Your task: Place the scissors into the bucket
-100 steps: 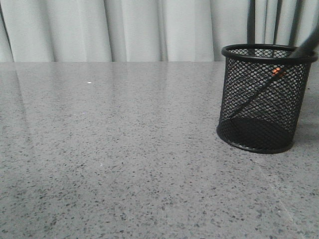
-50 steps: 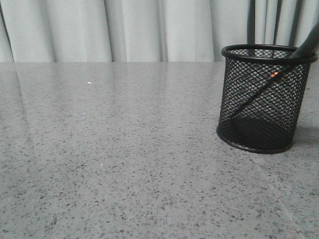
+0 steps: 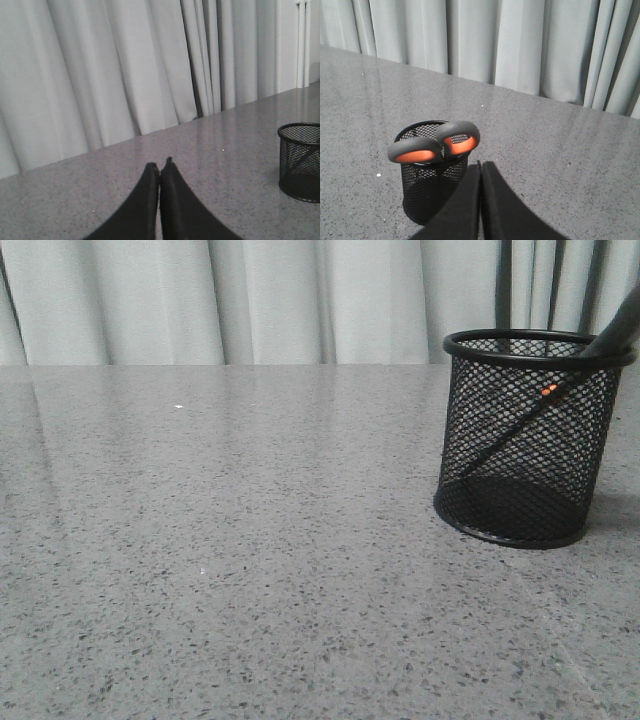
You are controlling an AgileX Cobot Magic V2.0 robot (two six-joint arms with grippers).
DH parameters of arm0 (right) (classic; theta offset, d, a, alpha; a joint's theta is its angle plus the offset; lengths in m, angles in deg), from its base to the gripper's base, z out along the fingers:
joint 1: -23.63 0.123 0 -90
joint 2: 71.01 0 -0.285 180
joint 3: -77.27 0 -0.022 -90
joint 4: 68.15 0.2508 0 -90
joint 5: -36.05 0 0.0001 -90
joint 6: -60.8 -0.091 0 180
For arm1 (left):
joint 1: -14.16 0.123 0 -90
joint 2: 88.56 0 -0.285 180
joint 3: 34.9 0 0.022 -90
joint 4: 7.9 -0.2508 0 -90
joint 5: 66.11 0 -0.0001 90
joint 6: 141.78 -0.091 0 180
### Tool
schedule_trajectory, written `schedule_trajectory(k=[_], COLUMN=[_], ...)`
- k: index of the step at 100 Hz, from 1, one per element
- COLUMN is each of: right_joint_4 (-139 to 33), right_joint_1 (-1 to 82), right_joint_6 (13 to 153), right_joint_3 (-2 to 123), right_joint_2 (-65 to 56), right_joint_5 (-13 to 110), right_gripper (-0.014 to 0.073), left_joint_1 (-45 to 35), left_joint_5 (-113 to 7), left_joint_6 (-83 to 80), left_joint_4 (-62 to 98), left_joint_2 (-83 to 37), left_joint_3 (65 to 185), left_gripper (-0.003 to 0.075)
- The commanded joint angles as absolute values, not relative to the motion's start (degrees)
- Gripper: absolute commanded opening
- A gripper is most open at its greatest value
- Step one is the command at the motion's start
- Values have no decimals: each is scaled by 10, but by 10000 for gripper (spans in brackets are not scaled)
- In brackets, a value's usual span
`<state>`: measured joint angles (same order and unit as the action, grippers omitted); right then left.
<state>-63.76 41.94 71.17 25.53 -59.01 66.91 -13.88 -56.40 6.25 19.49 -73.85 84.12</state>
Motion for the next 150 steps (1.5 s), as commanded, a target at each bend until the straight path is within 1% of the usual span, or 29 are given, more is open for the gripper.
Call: schedule_trajectory(k=[1, 17, 82, 97, 105, 114, 121, 134, 141, 150], right_joint_4=[-636, -636, -636, -636, -636, -636, -636, -636, -636, -636], right_joint_1=[417, 417, 417, 417, 417, 417, 417, 417, 417, 417], right_joint_6=[711, 711, 711, 711, 711, 711, 711, 711, 711, 711], right_joint_3=[266, 266, 266, 266, 266, 266, 266, 266, 266, 266], right_joint_2=[-586, -586, -586, -586, -586, -586, -586, -586, -586, -586], right_joint_5=[613, 614, 614, 614, 614, 614, 614, 614, 614, 614], right_gripper=[-45, -45, -45, -45, -45, -45, -45, -45, -45, -45], left_joint_1=[-142, -142, -142, -137, -123, -100, -79, -26, 10, 54], left_joint_5=[-616, -614, -617, -628, -648, -704, -711, -680, -646, -587], left_joint_6=[70, 70, 69, 65, 67, 93, 121, 204, 258, 292], left_joint_4=[226, 280, 281, 209, 152, 150, 148, 92, 56, 50], left_joint_2=[-733, -733, -733, -733, -740, -759, -780, -801, -805, -810], left_joint_3=[849, 849, 844, 827, 799, 745, 712, 678, 669, 665], left_gripper=[-21, -21, -21, -21, -21, -21, -21, -21, -21, -21])
